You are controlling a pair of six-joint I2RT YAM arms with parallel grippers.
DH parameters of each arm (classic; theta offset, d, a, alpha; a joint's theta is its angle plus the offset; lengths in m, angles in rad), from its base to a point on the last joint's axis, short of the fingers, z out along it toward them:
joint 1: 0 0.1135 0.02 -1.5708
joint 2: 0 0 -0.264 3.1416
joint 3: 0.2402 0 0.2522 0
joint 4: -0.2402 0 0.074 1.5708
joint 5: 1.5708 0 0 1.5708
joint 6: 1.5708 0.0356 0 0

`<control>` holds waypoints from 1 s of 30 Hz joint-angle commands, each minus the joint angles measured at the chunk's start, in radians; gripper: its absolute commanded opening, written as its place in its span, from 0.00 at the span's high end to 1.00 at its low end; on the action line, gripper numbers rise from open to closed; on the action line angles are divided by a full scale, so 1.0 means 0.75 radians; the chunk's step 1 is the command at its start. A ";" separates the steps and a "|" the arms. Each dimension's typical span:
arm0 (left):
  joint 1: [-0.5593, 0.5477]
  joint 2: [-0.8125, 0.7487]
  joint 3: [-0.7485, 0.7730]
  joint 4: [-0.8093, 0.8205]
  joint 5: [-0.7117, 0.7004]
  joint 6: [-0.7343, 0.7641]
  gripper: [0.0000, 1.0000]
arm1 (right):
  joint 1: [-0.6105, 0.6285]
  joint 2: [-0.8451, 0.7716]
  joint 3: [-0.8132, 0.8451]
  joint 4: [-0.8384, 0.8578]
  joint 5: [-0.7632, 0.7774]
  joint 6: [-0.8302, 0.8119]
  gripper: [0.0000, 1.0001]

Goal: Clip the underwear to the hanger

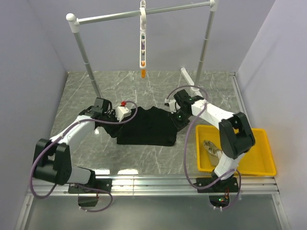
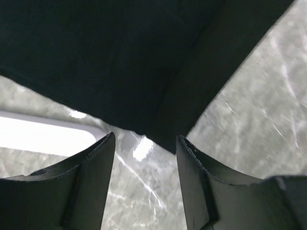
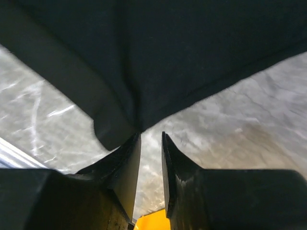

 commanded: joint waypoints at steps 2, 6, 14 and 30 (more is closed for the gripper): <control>-0.077 0.152 0.067 0.119 -0.130 -0.128 0.42 | 0.030 0.138 0.070 0.031 0.039 0.063 0.69; -0.118 0.255 0.098 0.113 -0.176 -0.147 0.45 | 0.032 0.216 0.084 0.006 0.045 0.038 0.69; -0.194 0.282 0.094 0.066 -0.149 -0.096 0.45 | 0.026 0.304 0.119 0.029 0.194 -0.001 0.69; -0.157 -0.460 0.082 0.131 0.415 -0.270 0.25 | -0.132 -0.076 0.299 0.074 -0.069 -0.019 0.54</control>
